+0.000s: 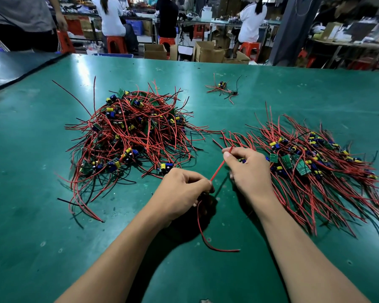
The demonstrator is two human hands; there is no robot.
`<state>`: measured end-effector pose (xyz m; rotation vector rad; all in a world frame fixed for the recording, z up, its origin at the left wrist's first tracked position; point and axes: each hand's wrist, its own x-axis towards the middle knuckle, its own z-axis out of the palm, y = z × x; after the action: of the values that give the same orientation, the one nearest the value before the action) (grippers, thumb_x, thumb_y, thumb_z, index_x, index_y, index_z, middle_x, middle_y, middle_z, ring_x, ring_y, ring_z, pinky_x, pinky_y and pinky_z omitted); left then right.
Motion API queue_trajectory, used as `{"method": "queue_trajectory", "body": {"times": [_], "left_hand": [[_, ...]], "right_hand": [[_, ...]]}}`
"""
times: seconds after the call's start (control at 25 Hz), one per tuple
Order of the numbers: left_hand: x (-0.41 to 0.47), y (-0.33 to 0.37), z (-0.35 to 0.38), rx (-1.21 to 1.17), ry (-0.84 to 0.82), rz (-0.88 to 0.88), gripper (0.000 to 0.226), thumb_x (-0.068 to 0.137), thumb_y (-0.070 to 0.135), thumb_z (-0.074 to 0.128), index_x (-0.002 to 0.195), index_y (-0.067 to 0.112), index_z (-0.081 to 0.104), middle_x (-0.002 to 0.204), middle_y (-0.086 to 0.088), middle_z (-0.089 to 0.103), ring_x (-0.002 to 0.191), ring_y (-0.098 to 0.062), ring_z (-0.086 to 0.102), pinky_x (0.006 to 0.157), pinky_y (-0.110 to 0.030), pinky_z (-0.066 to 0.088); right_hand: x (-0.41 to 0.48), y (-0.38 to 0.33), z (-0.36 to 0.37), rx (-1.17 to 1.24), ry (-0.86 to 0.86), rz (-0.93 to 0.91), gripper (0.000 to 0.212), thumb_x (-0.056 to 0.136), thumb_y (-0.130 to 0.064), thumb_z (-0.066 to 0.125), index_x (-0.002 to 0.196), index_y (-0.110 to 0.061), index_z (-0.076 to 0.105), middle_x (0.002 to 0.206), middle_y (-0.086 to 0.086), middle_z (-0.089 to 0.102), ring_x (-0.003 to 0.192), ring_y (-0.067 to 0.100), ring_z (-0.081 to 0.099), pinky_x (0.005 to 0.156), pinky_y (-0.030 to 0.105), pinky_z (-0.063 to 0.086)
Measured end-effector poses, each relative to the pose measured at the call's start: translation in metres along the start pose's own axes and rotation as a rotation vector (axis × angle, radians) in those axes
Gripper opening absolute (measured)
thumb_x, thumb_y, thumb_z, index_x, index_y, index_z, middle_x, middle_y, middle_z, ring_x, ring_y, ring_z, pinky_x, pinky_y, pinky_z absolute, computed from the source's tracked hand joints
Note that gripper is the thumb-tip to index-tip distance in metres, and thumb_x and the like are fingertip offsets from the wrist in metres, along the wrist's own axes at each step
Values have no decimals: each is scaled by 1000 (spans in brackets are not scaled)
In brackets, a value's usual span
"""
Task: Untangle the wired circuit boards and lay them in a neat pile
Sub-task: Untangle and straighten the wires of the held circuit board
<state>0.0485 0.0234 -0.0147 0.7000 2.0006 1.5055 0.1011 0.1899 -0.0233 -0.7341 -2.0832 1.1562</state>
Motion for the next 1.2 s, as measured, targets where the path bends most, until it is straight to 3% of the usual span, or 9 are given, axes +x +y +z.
{"method": "queue_trajectory", "body": {"times": [0.08,0.24,0.36,0.52,0.68,0.8,0.92,1.04,1.2], "left_hand": [[-1,0,0,-4,-16,0,16,85,18,66,74,12,76,60,-17,65,48,-21,56,48,-21,41],[-1,2,-2,-65,5,-32,18,87,12,62,77,8,75,62,-20,66,46,-22,60,44,-19,41],[-1,4,0,-260,16,-88,18,93,7,57,86,-2,70,59,-15,64,40,-20,58,39,-20,45],[1,2,0,-341,57,-109,27,98,14,52,92,-11,61,57,-10,62,40,-18,55,41,-23,47],[-1,5,-4,-338,10,-126,26,95,15,57,73,6,68,56,-11,59,38,-18,52,40,-20,43],[-3,9,-6,-352,-56,-146,24,93,14,60,72,7,68,55,-10,57,38,-17,49,41,-18,41],[-5,12,-7,-294,-111,-121,24,93,12,59,71,8,68,55,-9,58,39,-18,49,45,-23,37],[-9,14,-7,-219,-171,-82,26,94,12,58,70,10,68,56,-9,60,40,-19,49,43,-22,36],[-11,15,-9,-202,-219,-65,25,94,14,59,71,11,68,59,-9,61,43,-20,51,43,-22,37]], "right_hand": [[1,2,-1,19,45,-21,13,95,-14,66,98,-12,78,72,-5,62,69,17,58,73,29,48],[0,-1,2,375,-73,203,15,100,-18,61,98,-10,73,53,-5,53,45,12,47,45,22,38],[-10,-10,3,579,-332,374,29,97,-25,66,108,2,67,57,1,55,45,12,48,43,21,38],[-26,-19,9,614,-639,358,16,96,-19,66,104,-7,73,62,14,64,47,24,60,47,25,49],[-22,-17,9,515,-517,346,12,94,-20,69,87,-17,79,66,13,57,51,18,49,45,18,33],[-18,-14,9,529,-398,344,12,92,-22,71,86,-14,76,50,2,41,38,9,33,42,14,23],[-10,-11,6,586,-238,343,16,92,-18,72,89,-2,71,56,3,42,37,7,32,40,15,22],[-2,-12,2,696,-81,356,11,93,-11,69,85,-5,67,70,5,52,36,5,34,37,17,27],[2,-17,-6,896,-89,464,28,98,-21,63,73,-9,62,54,-4,43,33,3,29,33,16,22]]}}
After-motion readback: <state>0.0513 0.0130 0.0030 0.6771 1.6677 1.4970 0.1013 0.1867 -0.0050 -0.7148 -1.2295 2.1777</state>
